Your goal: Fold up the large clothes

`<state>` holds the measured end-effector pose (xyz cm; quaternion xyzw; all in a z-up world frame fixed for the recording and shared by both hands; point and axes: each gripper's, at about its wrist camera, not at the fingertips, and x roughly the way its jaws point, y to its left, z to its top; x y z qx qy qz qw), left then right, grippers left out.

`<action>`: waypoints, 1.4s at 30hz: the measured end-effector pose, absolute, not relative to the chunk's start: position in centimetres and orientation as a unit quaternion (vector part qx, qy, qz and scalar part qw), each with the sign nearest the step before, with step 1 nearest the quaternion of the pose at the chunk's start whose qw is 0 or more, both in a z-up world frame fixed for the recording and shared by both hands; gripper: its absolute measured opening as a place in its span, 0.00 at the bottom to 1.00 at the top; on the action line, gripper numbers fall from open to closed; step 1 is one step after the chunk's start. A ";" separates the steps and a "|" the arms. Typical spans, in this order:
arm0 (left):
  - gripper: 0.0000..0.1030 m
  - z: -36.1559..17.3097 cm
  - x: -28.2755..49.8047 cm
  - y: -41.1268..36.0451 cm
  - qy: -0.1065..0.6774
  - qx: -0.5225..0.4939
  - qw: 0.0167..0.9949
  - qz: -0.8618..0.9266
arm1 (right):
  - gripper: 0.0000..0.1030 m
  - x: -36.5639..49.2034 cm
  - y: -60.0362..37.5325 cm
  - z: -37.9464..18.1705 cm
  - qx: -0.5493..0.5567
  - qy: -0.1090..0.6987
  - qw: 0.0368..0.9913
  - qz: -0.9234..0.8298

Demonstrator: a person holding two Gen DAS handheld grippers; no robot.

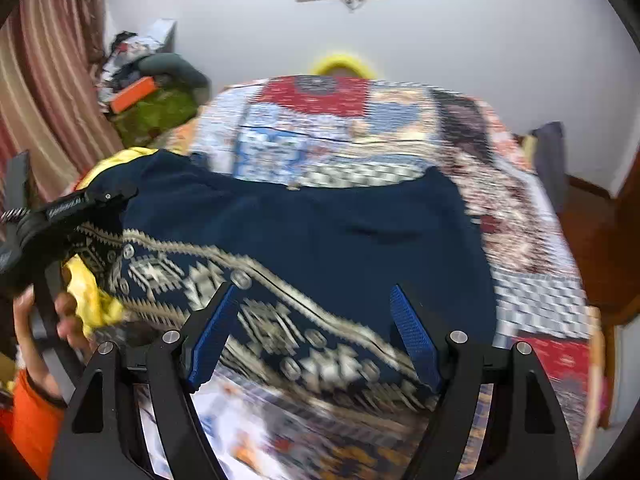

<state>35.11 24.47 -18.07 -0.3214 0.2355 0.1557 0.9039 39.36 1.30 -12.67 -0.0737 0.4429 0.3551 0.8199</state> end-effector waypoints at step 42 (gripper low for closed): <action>0.78 -19.2 40.6 0.0 0.433 0.025 0.886 -0.162 | 0.73 38.5 -17.4 -12.5 -0.025 0.476 0.858 0.192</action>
